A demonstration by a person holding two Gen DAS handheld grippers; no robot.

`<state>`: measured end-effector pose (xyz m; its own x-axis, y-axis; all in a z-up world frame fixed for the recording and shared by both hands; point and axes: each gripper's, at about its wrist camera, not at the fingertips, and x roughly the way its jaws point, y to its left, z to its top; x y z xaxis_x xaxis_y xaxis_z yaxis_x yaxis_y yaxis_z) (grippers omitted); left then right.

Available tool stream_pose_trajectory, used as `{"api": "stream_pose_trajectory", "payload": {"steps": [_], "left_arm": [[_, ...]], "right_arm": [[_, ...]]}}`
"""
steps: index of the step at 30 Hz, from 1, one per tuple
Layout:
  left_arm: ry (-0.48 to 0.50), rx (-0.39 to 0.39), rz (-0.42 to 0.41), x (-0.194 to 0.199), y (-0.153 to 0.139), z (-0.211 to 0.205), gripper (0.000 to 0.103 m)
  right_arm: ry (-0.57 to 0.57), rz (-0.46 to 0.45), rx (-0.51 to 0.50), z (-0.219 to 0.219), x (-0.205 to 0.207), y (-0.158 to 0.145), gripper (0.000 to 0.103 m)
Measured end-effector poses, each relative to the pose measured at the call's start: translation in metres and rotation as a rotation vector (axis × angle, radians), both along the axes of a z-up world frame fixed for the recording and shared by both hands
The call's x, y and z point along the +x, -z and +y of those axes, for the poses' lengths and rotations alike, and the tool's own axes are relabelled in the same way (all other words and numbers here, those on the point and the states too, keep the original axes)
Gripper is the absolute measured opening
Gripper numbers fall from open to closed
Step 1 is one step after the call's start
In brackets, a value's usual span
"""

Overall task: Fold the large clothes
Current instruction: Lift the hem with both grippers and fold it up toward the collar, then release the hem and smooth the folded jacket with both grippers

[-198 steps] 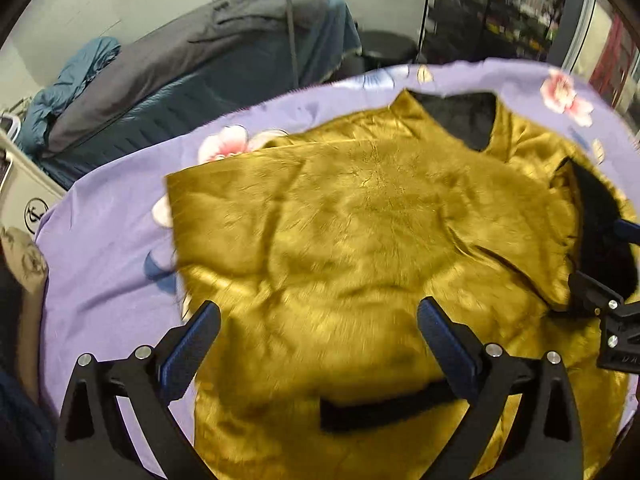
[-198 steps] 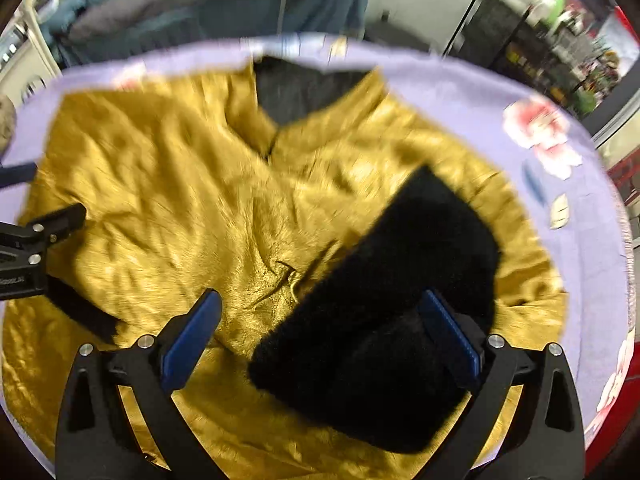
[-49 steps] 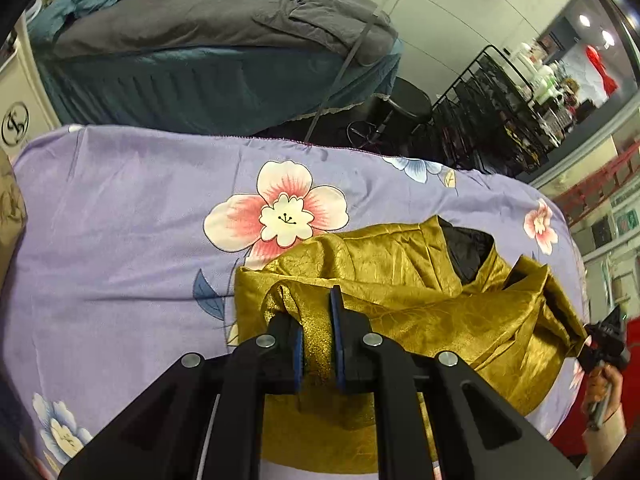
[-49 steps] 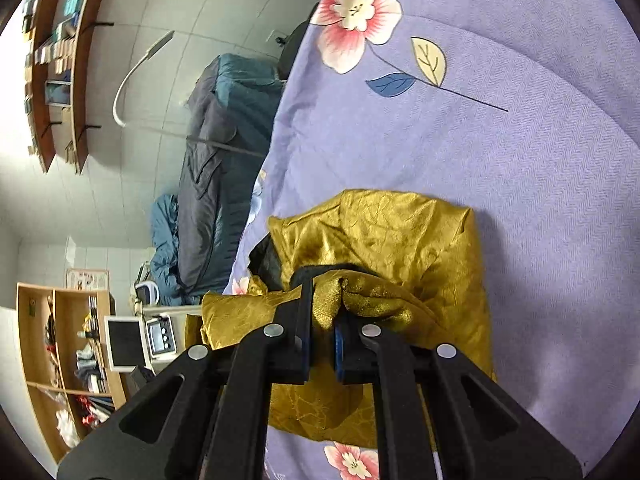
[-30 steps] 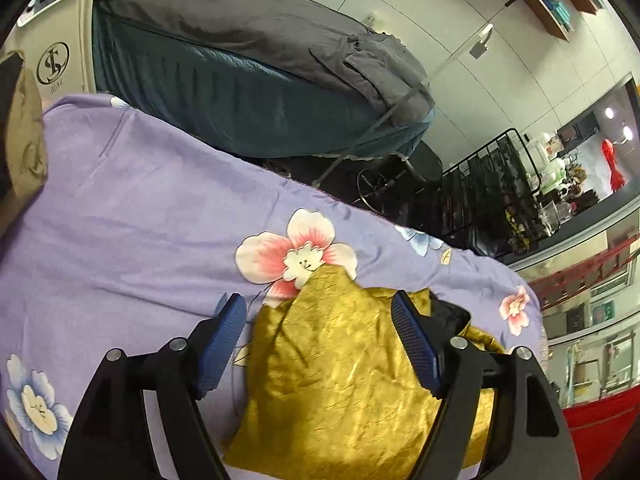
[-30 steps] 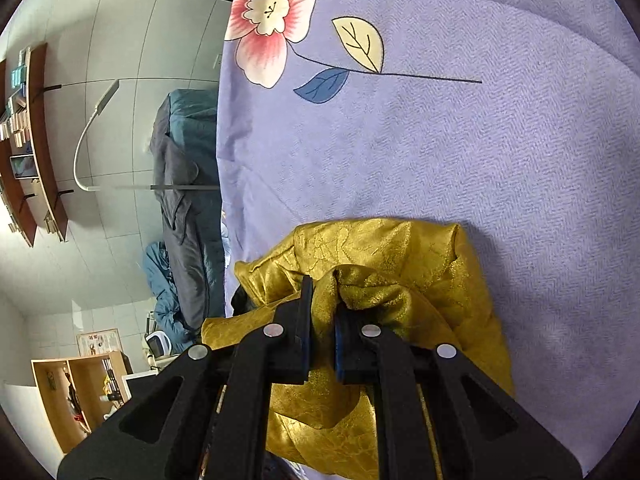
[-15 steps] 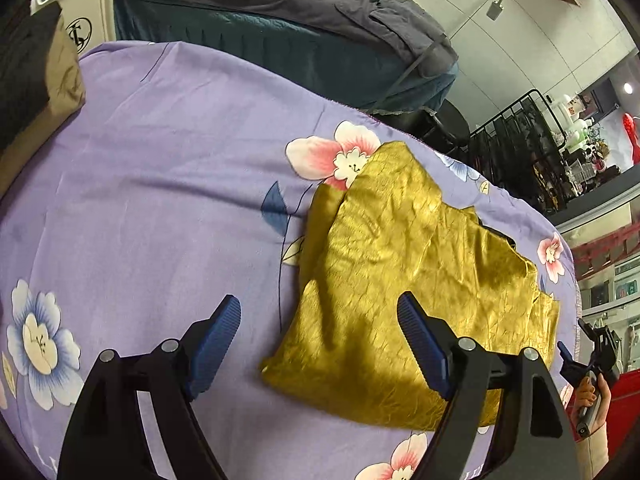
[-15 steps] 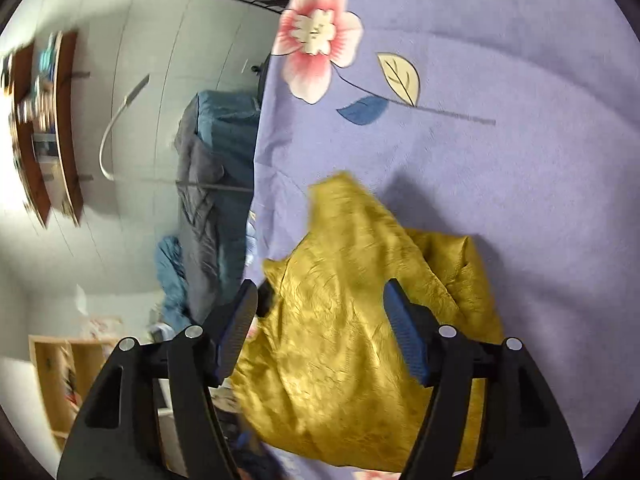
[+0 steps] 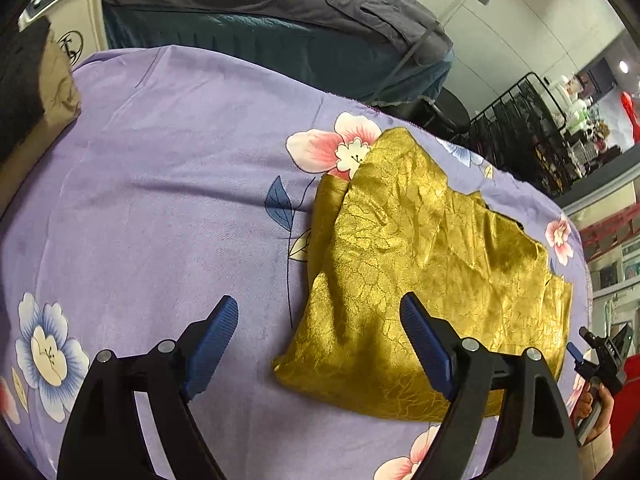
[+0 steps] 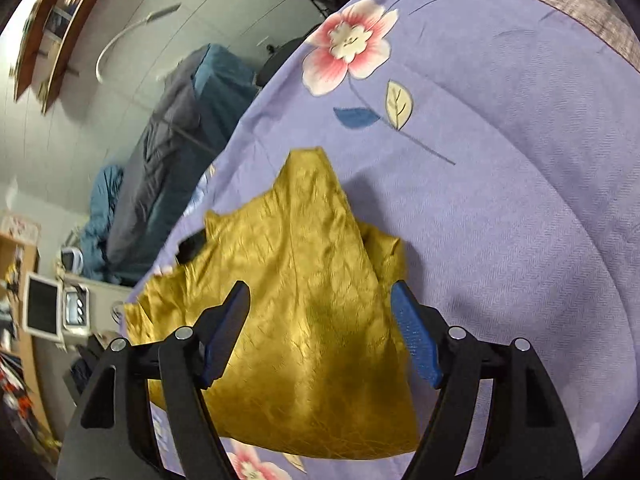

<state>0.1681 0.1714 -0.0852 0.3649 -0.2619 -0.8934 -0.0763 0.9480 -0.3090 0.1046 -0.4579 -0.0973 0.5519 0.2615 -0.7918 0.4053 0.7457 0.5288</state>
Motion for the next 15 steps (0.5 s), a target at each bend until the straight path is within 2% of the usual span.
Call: {"api": "stream_pose_trajectory", "payload": {"steps": [4, 7, 9, 12, 14, 15], "left_arm": [[0.043, 0.036, 0.020, 0.015, 0.013, -0.012, 0.084], [0.090, 0.025, 0.037, 0.026, 0.021, -0.027, 0.076], [0.146, 0.055, 0.035, 0.030, 0.023, -0.041, 0.060], [0.231, 0.213, 0.036, 0.040, 0.028, -0.068, 0.024], [0.264, 0.320, 0.031, 0.045, 0.031, -0.082, 0.015], [0.276, 0.349, 0.029, 0.048, 0.032, -0.087, 0.013]], "right_arm": [[-0.019, 0.028, -0.050, 0.006, 0.009, 0.014, 0.073], [-0.019, 0.063, -0.069, 0.006, 0.015, 0.026, 0.069], [-0.061, 0.085, -0.091, 0.013, 0.019, 0.031, 0.048], [-0.111, 0.077, -0.164, 0.022, 0.021, 0.026, 0.022], [-0.109, 0.075, -0.184, 0.022, 0.021, 0.023, 0.016], [-0.106, 0.080, -0.193, 0.022, 0.022, 0.023, 0.014]]}}
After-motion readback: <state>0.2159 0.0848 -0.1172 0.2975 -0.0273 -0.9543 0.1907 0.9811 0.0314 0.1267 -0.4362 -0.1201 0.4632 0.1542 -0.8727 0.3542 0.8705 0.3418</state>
